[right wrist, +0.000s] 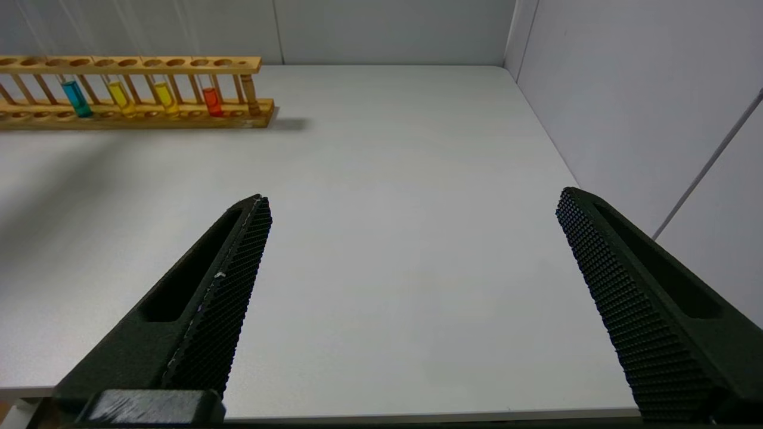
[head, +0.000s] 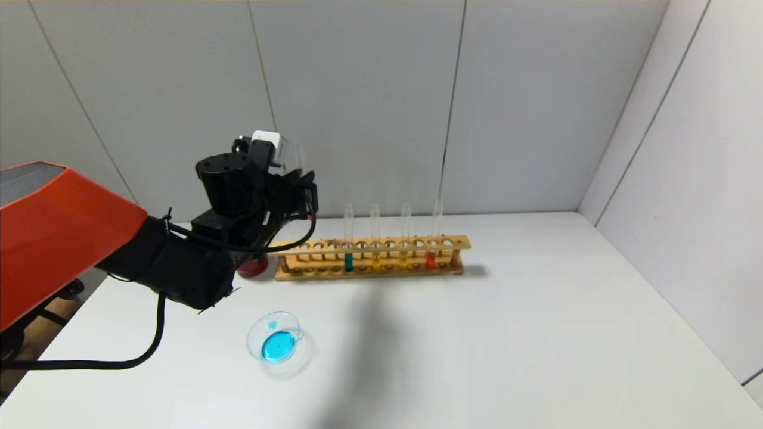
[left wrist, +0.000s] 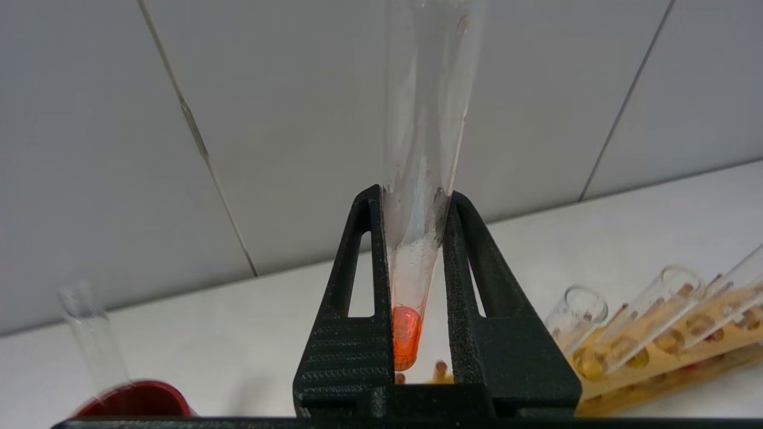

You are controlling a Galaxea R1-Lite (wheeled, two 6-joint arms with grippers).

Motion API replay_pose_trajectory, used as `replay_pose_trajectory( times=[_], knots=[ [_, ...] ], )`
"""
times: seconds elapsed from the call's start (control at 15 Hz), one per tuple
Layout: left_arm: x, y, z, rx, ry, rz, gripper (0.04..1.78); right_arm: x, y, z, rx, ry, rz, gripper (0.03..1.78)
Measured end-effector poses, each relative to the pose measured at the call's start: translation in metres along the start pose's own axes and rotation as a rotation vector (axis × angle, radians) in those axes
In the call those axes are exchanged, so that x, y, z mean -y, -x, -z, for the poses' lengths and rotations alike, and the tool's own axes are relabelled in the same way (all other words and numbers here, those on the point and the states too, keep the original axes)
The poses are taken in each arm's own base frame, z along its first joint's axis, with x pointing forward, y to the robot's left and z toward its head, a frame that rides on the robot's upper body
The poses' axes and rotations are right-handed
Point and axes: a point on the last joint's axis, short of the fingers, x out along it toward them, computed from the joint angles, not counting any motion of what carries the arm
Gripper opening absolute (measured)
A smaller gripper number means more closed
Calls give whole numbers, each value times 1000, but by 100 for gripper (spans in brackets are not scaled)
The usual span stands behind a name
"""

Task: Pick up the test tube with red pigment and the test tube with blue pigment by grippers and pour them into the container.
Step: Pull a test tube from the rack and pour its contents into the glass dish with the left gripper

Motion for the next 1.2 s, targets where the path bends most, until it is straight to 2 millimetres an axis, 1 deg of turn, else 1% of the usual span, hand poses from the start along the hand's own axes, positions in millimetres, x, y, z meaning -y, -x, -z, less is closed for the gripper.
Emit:
replay_pose_trajectory(
  times=[0.2, 0.33, 0.47, 0.6, 0.8, 0.93, 1.2],
  knots=[
    [-8, 6, -17, 40, -2, -18, 30, 0, 0, 0, 0, 0, 0, 175],
    [-17, 12, -26, 57, -27, -38, 30, 0, 0, 0, 0, 0, 0, 175],
    [-27, 24, -32, 55, -62, -17, 30, 0, 0, 0, 0, 0, -1, 175],
    [-37, 39, -34, 30, -76, 56, 30, 0, 0, 0, 0, 0, -1, 175],
    [-49, 63, -36, -12, -101, 119, 30, 0, 0, 0, 0, 0, 0, 175],
    [-52, 73, -32, -27, -181, 155, 30, 0, 0, 0, 0, 0, 0, 175],
    [-65, 86, -18, -51, -364, 261, 30, 0, 0, 0, 0, 0, 0, 175]
  ],
)
